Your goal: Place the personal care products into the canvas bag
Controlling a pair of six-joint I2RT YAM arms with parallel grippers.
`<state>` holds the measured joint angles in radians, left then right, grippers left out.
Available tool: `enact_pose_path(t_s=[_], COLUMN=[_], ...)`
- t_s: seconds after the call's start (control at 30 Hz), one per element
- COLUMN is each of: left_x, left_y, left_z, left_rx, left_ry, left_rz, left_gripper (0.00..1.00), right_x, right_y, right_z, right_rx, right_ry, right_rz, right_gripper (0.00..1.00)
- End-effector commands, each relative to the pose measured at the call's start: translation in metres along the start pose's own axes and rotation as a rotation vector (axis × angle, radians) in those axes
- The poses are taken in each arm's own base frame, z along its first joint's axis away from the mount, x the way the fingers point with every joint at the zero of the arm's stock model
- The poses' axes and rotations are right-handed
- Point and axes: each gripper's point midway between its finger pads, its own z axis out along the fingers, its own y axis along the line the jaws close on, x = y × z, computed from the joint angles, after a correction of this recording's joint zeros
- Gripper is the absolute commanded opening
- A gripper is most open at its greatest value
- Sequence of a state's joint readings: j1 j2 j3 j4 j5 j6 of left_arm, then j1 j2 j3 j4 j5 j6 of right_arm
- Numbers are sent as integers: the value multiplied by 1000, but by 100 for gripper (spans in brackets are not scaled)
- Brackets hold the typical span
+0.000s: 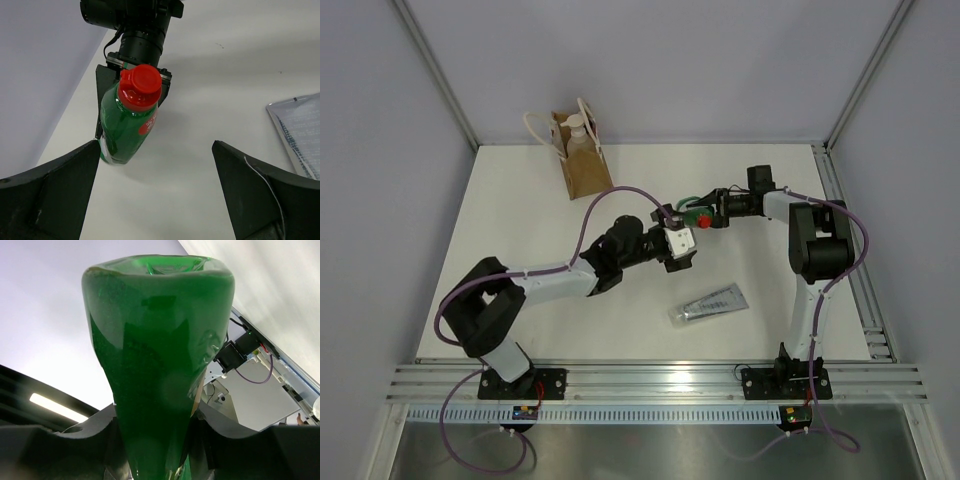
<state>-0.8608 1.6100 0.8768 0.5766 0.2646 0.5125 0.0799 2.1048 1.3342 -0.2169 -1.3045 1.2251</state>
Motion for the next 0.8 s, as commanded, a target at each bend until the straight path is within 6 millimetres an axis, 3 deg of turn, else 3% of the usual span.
enact_pose_path(t_s=[0.0,0.1,0.27,0.4,0.43,0.53,0.63,0.73,0.77], left_x=[-27,-36,-34,-29,-29,-30,-36,-39,-41], left_y=[27,40,38,51,54,70,77,88,95], left_z=[12,19,32,35,35,30,27,21,18], left_rx=[-76,-126,-88,-111,-123,-180,-207,-258,-294], left_ry=[-76,-105,-96,-80,-82,-87,-91,-86,-92], left_rz=[56,55,40,24,18,1,10,3,-5], left_gripper=[99,99,93,74,59,41,29,1,0], right_x=[62,75,84,95,97,103,104,102,102], right_y=[44,48,45,47,46,42,39,35,34], right_z=[-7,-4,-2,-1,0,1,1,2,3], right_rx=[-51,-46,-36,-28,-28,-17,-13,-12,-11], right_ry=[153,170,187,210,217,232,238,248,249], right_rz=[-127,-147,-156,-172,-197,-192,-191,-187,-182], right_gripper=[0,0,0,0,0,0,0,0,1])
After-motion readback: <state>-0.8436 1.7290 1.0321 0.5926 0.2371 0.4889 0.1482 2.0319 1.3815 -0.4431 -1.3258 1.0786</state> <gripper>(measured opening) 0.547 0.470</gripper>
